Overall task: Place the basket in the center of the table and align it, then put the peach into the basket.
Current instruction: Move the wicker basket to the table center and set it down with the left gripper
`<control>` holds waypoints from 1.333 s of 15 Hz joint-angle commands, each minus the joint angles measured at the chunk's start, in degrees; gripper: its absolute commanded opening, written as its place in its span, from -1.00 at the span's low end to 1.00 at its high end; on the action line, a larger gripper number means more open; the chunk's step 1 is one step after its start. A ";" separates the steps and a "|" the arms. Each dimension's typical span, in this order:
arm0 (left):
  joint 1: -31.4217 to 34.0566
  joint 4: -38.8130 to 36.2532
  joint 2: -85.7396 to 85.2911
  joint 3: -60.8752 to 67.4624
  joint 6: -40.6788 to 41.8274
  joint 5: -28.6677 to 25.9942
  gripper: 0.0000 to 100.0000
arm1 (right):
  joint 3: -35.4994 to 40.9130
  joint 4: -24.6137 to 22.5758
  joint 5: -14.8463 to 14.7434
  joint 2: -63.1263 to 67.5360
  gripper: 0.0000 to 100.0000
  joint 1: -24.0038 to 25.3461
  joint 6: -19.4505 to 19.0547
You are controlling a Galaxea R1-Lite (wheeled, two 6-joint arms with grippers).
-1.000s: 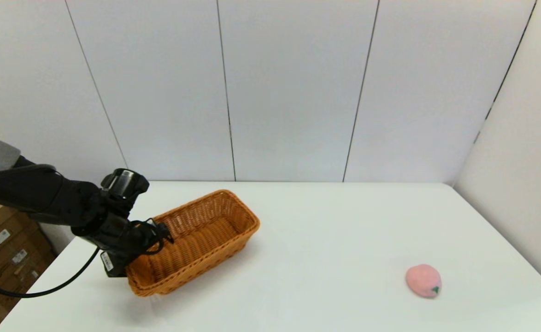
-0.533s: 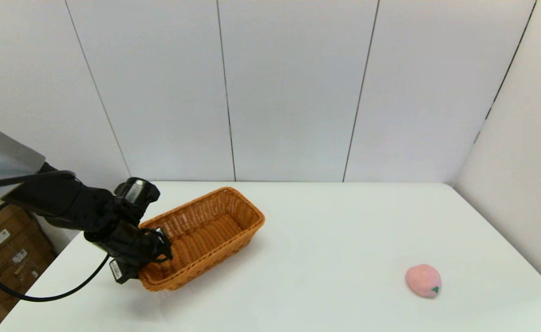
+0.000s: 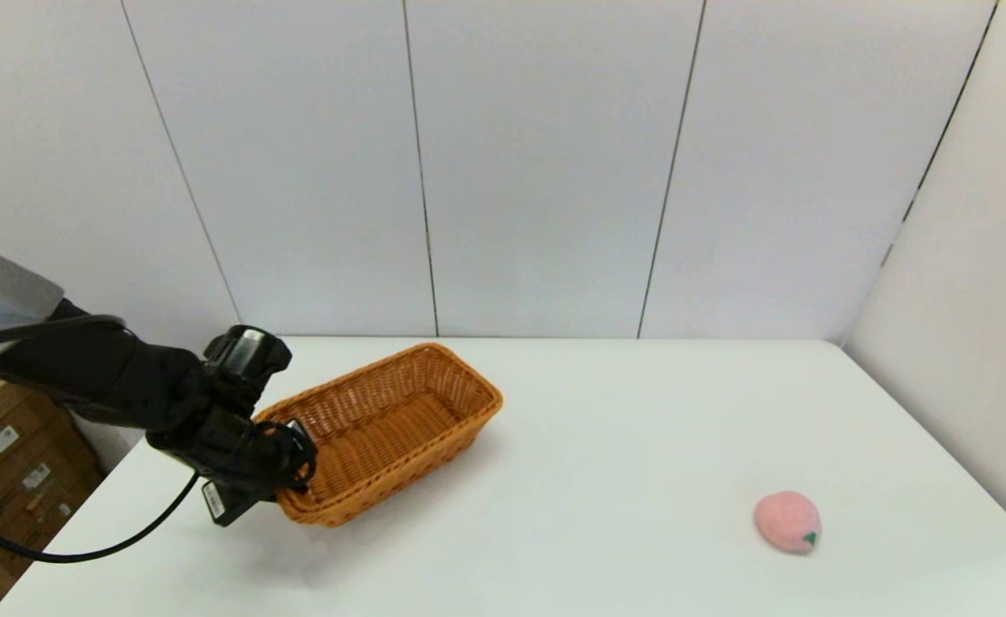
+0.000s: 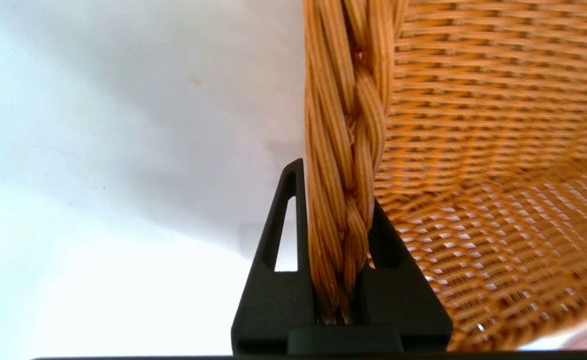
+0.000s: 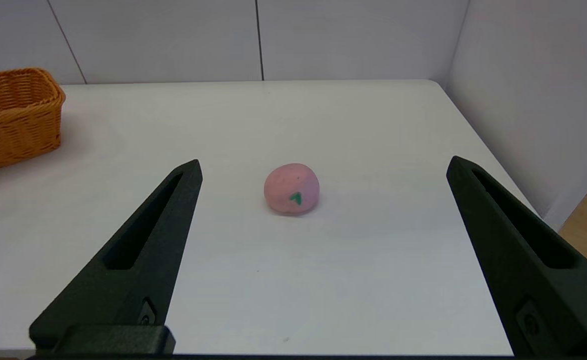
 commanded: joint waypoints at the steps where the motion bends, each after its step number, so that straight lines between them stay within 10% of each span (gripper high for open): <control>1: -2.19 -0.01 -12.25 -2.66 2.66 -6.58 -1.00 | -0.04 -0.01 -0.02 -0.01 1.00 0.02 0.02; 9: -20.12 -1.16 -10.31 -5.21 6.18 -8.07 -1.00 | 0.05 -0.01 -0.02 -0.01 1.00 0.02 0.02; 20: -21.88 -10.03 -1.53 1.56 11.45 -8.16 -1.00 | 0.05 -0.01 -0.02 -0.01 1.00 0.02 0.02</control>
